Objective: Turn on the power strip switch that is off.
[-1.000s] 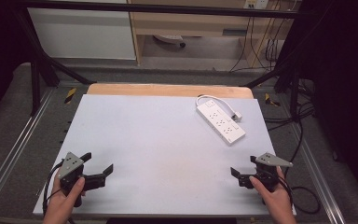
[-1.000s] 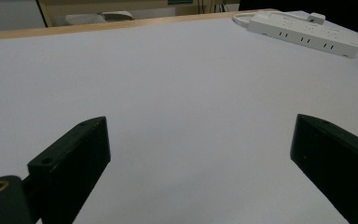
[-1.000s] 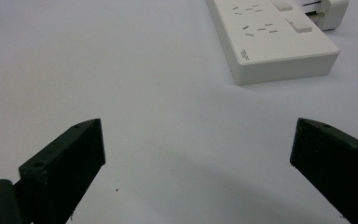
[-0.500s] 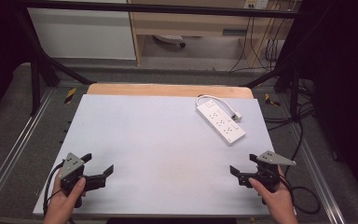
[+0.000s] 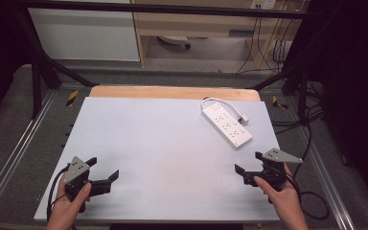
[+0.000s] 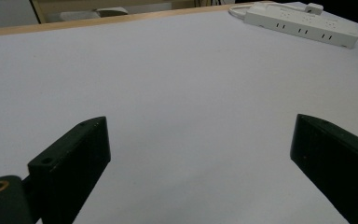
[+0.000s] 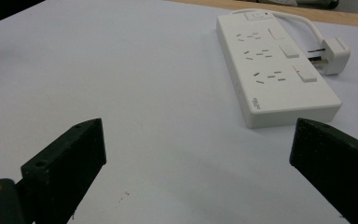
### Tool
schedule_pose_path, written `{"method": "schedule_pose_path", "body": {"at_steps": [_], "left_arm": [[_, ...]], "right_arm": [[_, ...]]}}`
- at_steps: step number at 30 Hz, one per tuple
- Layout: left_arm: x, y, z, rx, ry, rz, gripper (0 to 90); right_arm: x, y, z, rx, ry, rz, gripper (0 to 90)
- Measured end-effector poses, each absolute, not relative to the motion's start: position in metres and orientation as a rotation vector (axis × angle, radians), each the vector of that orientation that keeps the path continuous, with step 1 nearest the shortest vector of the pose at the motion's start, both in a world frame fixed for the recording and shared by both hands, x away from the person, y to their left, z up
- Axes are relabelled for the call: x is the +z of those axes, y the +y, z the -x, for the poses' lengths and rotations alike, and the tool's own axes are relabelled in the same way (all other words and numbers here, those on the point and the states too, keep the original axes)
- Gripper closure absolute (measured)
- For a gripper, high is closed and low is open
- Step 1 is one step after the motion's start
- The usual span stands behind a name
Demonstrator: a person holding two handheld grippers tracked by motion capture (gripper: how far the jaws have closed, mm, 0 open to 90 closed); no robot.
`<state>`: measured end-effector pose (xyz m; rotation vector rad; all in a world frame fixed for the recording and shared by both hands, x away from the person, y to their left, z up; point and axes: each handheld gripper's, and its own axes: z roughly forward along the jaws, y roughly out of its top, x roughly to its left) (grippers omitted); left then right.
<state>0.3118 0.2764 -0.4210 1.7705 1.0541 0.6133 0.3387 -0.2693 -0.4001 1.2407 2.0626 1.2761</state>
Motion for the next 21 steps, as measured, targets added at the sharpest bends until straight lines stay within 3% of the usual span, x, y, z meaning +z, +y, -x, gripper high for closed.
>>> {"method": "schedule_pose_path", "body": {"at_steps": [21], "left_arm": [[-0.422,0.279,-0.312,0.608,1.077,-1.756,5.0]], "right_arm": [[-0.376,-0.27,-0.355,1.298,2.033,-1.212,4.4]]}}
